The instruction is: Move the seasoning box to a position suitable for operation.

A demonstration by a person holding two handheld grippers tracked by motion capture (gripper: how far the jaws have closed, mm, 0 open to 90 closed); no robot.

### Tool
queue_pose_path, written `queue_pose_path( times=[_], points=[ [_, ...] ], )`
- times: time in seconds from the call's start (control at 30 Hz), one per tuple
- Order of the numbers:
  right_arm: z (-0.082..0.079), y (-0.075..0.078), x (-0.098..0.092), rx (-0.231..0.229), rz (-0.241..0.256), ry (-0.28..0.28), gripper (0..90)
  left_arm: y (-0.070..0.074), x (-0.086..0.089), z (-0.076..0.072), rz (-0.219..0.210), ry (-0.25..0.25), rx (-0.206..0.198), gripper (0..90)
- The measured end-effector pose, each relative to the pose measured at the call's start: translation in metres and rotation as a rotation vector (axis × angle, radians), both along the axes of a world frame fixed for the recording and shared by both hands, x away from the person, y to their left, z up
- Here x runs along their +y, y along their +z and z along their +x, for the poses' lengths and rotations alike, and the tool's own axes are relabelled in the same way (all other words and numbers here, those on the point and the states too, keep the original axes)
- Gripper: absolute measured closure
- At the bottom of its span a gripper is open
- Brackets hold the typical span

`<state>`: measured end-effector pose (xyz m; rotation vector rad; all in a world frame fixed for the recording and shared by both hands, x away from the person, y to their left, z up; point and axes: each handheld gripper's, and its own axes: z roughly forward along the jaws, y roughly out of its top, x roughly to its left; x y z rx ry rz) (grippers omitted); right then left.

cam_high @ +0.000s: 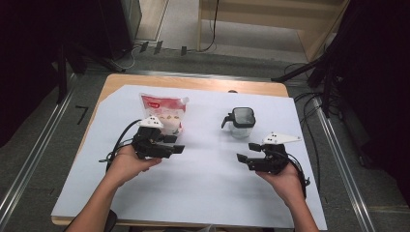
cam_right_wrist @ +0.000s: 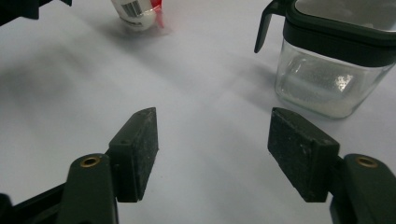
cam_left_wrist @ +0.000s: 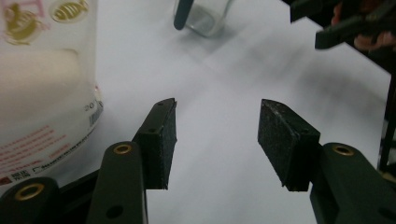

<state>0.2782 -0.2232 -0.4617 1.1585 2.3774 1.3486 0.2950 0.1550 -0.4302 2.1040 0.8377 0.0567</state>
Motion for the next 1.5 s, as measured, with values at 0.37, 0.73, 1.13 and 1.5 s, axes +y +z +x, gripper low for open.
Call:
queue_pose_path(
  times=[0.37, 0.73, 1.13, 1.5],
  points=[
    [0.000, 0.002, -0.006, -0.008, -0.009, -0.029, 39.6, -0.013, -0.005, 0.006, 0.102, -0.131, 0.031, 33.6],
    [-0.001, 0.002, -0.001, -0.014, -0.037, -0.031, 40.0, -0.011, 0.000, 0.002, 0.107, -0.150, -0.020, 35.2],
    [0.000, 0.000, 0.004, -0.008, -0.061, -0.056, 35.5, -0.011, 0.007, 0.004, 0.099, -0.144, -0.020, 35.0],
    [0.006, -0.001, 0.003, 0.002, -0.052, -0.165, 26.0, -0.008, 0.010, 0.001, 0.099, -0.152, -0.040, 35.3]
  ],
)
